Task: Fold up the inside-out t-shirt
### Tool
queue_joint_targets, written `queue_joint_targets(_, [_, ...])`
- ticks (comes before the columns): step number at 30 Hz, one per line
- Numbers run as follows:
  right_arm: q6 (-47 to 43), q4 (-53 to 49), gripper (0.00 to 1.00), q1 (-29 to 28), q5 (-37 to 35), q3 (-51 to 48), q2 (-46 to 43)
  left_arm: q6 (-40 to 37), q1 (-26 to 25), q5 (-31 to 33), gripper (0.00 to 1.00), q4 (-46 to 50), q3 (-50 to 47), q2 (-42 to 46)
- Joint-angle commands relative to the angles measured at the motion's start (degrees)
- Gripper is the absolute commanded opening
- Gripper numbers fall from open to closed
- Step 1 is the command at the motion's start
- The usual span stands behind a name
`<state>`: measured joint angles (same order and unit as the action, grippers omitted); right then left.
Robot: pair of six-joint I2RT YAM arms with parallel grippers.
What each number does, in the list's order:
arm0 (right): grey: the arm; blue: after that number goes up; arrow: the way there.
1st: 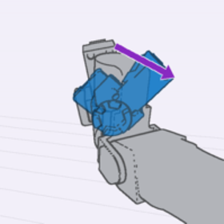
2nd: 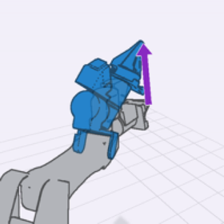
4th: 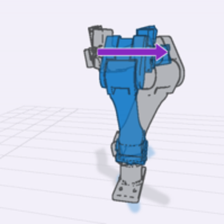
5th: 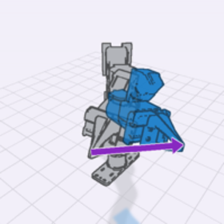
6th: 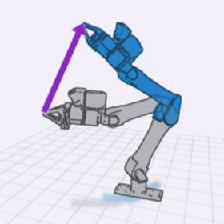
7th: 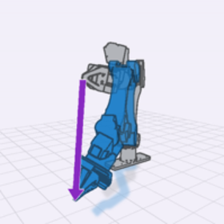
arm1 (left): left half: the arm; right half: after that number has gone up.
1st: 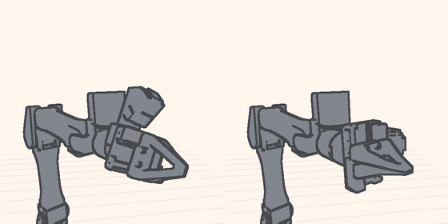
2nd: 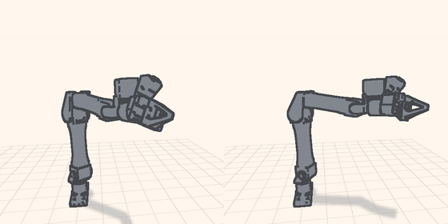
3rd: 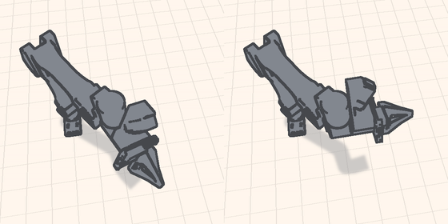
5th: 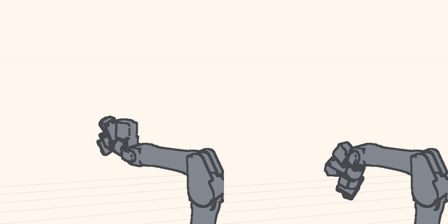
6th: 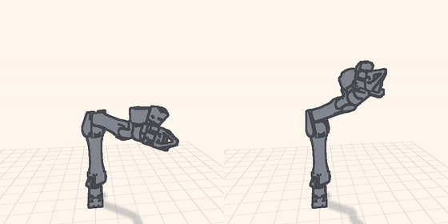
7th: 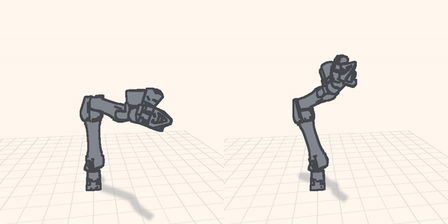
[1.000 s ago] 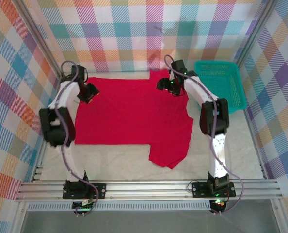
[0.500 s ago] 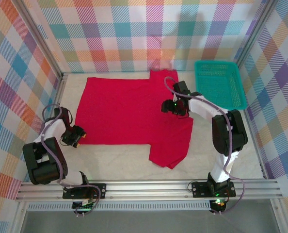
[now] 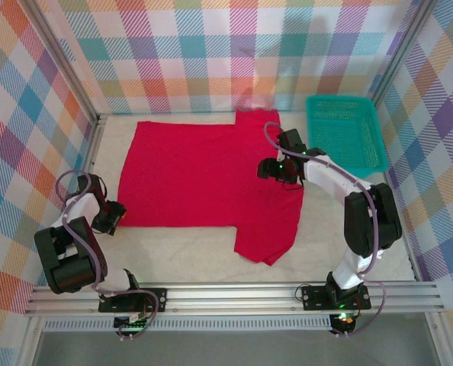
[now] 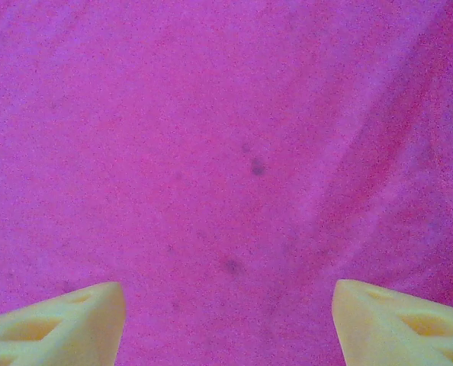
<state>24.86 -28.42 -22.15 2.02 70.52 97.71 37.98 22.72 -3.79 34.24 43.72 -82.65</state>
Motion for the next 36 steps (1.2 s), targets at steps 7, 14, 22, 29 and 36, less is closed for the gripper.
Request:
queue_joint_targets(7, [2.22,-13.48,0.57,-1.57,-1.79,-9.16,-10.08,1.4,2.11,-2.09,0.07,-7.21,-3.24,-1.13])
queue_joint_targets(14, [10.05,-16.0,0.28,-7.58,-0.65,-22.27,-21.81,4.76,2.06,-5.44,0.0,-11.43,-6.04,2.64])
queue_joint_targets(22, [19.7,-13.63,0.25,-20.29,1.21,-32.28,-28.36,4.04,2.08,-7.72,0.0,-10.15,-6.1,9.27])
queue_joint_targets(29, [24.94,-10.03,0.36,-26.05,1.05,-35.7,-27.44,4.11,2.06,-8.2,0.0,-9.98,-6.28,11.72])
queue_joint_targets(36, [25.5,-5.16,0.42,-26.53,1.5,-36.64,-23.67,3.97,2.07,-8.69,0.0,-9.87,-6.64,12.05])
